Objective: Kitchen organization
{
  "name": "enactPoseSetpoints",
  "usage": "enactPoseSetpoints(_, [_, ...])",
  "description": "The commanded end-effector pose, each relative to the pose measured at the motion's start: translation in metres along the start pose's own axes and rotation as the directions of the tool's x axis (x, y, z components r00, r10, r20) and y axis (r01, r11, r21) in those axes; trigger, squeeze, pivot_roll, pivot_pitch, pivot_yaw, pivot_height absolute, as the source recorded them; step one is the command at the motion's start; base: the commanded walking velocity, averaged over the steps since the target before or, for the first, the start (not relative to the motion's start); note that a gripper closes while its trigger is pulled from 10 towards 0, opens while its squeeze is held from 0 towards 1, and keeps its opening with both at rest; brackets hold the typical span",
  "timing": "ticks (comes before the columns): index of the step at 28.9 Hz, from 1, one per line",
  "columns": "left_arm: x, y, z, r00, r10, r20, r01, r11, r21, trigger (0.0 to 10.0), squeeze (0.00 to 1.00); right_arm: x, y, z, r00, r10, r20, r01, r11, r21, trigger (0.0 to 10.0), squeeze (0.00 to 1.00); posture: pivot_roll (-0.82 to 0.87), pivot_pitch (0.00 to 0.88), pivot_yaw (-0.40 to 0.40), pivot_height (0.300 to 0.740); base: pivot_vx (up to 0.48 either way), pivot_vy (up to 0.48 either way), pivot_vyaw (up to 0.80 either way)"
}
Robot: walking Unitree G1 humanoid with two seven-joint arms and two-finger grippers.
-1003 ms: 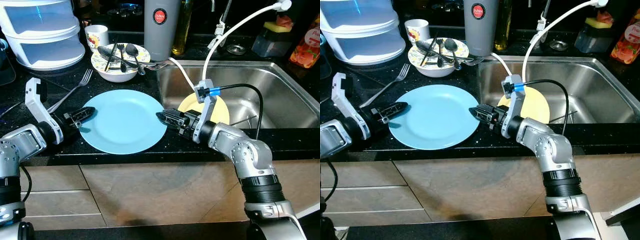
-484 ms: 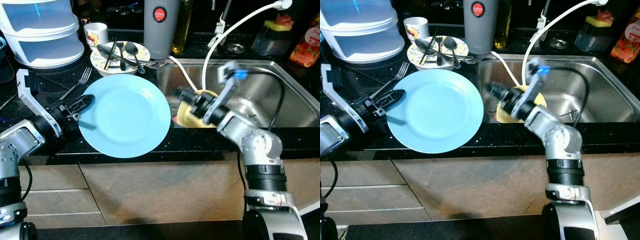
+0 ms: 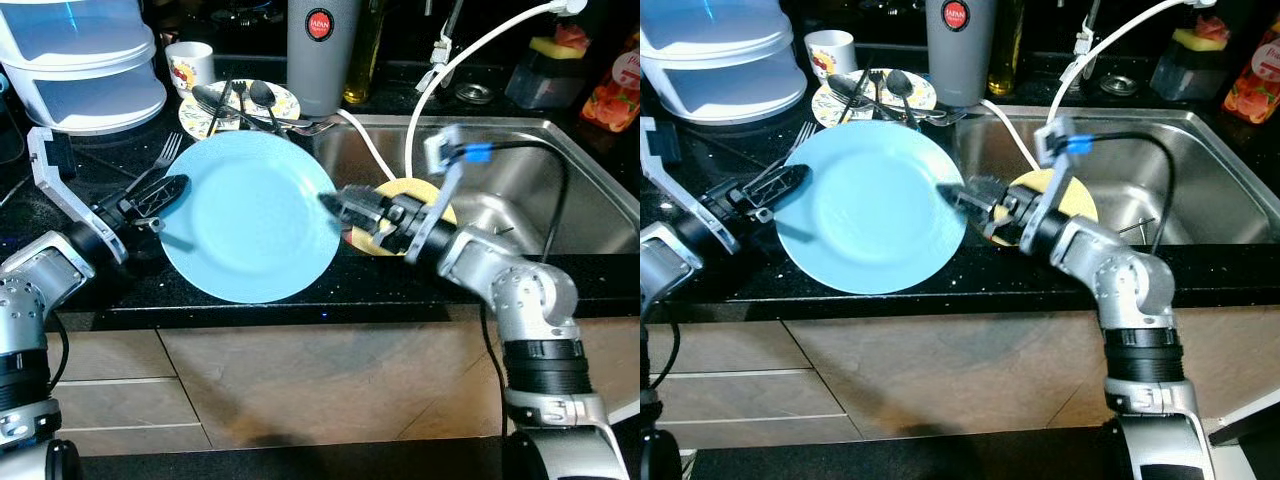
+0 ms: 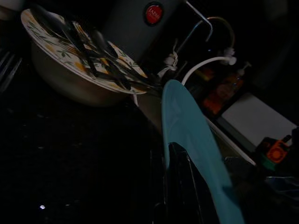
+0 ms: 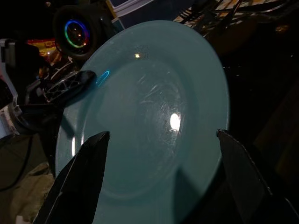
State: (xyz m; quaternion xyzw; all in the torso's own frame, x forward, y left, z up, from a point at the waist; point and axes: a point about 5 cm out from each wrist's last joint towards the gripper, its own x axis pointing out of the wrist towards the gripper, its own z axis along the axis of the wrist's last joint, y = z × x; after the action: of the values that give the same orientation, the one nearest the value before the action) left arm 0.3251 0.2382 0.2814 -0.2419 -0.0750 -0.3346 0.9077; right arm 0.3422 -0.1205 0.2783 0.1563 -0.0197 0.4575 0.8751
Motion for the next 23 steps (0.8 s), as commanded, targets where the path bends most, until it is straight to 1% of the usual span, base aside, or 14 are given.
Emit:
enactPoseSetpoints(1, [0.002,-0.006,-0.003,0.999,-0.055,0.0,0.055,0.998,-0.023,0.0,0.0,0.0,-0.003,-0.005,1.0,-0.028,-0.013,0.028,1.0,-0.009,10.0,0.0,0.01,0.179,-0.011,0.74,0.0,0.0,0.0])
enactPoseSetpoints(7, [0.001,-0.012,-0.001,0.994,-0.109,0.025,0.11,0.993,-0.05,0.0,0.0,0.0,-0.004,-0.005,0.999,-0.034,-0.007,0.034,0.999,-0.003,10.0,0.0,0.01,0.17,-0.016,0.74,0.0,0.0,0.0])
enactPoseSetpoints(9, [0.001,-0.012,0.0,0.993,-0.111,0.029,0.113,0.992,-0.05,0.0,0.0,-0.001,-0.005,-0.004,0.999,-0.04,0.0,0.04,0.999,-0.001,10.0,0.0,0.01,0.168,-0.015,0.74,0.0,0.0,0.0])
enactPoseSetpoints(12, [-0.001,-0.011,0.002,0.994,-0.103,0.035,0.105,0.993,-0.045,0.0,0.0,-0.004,-0.012,0.002,0.996,-0.086,0.03,0.085,0.996,0.003,10.0,0.0,0.0,0.164,-0.017,0.74,0.0,0.0,0.0])
enactPoseSetpoints(15, [-0.002,-0.01,0.004,0.994,-0.1,0.037,0.102,0.994,-0.044,0.0,0.0,-0.007,-0.015,0.005,0.995,-0.093,0.043,0.093,0.996,0.013,10.0,0.0,0.0,0.164,-0.017,0.74,0.0,0.0,0.0])
enactPoseSetpoints(23, [0.0,-0.013,0.002,0.993,-0.11,0.041,0.112,0.992,-0.056,0.0,0.0,-0.005,-0.008,0.003,0.998,-0.039,0.04,0.038,0.999,0.034,10.0,0.0,0.01,0.156,-0.017,0.74,0.0,0.0,0.0])
